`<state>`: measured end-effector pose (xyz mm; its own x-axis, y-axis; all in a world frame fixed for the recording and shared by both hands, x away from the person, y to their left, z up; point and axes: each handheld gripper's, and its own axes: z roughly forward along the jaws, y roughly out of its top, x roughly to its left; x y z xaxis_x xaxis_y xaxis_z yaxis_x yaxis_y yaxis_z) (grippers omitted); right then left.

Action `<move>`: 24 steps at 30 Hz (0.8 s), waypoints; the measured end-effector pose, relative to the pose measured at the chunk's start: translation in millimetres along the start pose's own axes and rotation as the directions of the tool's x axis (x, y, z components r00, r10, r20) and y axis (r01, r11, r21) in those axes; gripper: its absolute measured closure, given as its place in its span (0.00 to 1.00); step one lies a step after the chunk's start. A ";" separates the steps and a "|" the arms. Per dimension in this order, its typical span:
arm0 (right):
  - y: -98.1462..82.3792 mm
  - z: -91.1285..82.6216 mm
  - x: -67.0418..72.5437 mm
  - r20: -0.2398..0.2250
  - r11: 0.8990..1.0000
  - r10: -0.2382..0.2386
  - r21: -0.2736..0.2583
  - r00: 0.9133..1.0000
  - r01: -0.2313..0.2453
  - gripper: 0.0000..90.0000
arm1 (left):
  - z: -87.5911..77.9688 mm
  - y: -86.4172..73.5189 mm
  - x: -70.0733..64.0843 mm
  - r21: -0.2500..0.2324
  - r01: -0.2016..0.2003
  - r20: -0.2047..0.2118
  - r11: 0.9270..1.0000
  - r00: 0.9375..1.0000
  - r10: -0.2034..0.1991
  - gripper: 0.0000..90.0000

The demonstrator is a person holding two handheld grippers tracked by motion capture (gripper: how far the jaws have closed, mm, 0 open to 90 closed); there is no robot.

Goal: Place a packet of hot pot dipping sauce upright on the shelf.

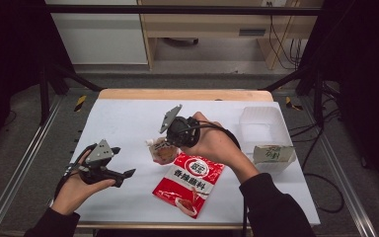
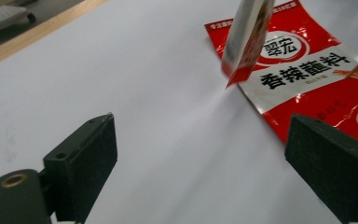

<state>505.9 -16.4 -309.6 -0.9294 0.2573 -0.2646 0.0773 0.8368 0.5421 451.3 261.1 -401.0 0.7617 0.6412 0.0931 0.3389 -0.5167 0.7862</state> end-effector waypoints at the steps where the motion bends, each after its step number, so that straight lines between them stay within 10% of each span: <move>1: -1.1 -3.2 -2.3 0.006 1.000 -0.007 -0.002 1.000 0.007 0.98 | 1.3 -3.7 0.9 0.000 0.005 -0.008 1.000 1.000 -0.005 0.09; 17: -31.4 -58.6 -13.7 0.067 0.999 0.038 -0.008 0.997 -0.038 0.98 | 6.4 -45.7 -14.0 -0.012 0.020 -0.076 1.000 0.997 -0.021 0.07; 24: -41.5 -70.2 -18.8 0.081 0.999 0.053 -0.012 0.995 -0.052 0.98 | -1.7 -50.8 -0.4 -0.034 0.050 -0.122 0.998 0.991 -0.054 0.06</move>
<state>494.9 -89.9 -271.1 -0.8916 0.3395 -0.2997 0.1212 0.8165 0.5644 432.8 288.0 -439.9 0.6694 0.7324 0.1245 0.3577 -0.4645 0.8101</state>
